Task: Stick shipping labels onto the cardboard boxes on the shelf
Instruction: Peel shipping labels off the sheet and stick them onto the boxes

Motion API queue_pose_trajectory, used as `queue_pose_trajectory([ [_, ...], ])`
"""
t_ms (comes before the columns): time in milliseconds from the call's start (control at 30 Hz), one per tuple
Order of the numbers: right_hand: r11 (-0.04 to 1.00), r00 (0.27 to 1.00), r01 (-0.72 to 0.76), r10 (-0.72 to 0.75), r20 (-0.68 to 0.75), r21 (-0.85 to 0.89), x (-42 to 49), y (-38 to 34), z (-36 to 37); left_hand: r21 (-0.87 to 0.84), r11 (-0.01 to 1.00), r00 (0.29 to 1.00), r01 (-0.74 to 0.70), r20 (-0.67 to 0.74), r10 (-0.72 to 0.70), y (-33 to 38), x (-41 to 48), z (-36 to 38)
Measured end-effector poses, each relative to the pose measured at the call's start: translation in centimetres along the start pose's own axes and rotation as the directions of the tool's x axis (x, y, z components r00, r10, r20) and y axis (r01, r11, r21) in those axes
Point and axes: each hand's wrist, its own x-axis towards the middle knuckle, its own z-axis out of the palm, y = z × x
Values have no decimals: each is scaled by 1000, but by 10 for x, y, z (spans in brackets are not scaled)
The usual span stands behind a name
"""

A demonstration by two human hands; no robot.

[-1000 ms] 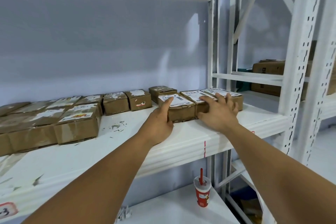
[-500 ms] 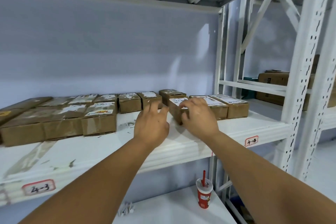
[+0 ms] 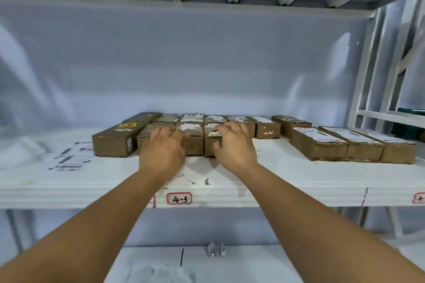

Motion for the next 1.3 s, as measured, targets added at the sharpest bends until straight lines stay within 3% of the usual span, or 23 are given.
queue_pose_trajectory([
  [167, 979, 990, 103, -118, 76, 177, 10, -81, 24, -117, 990, 997, 76, 39, -72, -67, -6, -12],
  [333, 925, 923, 136, -248, 294, 355, 19, -158, 59, -93, 928, 928, 362, -65, -368, -122, -15, -27],
  [400, 906, 887, 112, -276, 370, 407, 20, -177, 76, -71, 880, 882, 470, 18, -470, -148, -20, -27],
  [500, 908, 876, 199, -334, 348, 369, 23, -196, 100, -15, 830, 814, 557, 206, -543, -178, -26, -17],
  [667, 909, 829, 283, -392, 399, 306, 28, -207, 124, -58, 841, 831, 539, 200, -519, -183, -26, -12],
  [767, 893, 835, 54, -286, 470, 447, 32, -199, 130, -44, 846, 839, 532, 163, -519, -180, -27, -12],
  [833, 844, 851, -75, -223, 475, 531, 31, -196, 131, 31, 857, 847, 515, 137, -514, -177, -28, -15],
  [1067, 777, 930, -155, -93, 355, 610, 30, -193, 124, 413, 855, 921, 315, 86, -380, -157, -29, -22],
  [1300, 686, 933, -208, -74, 352, 697, 32, -194, 127, 516, 826, 949, 228, 71, -307, -153, -32, -31],
])
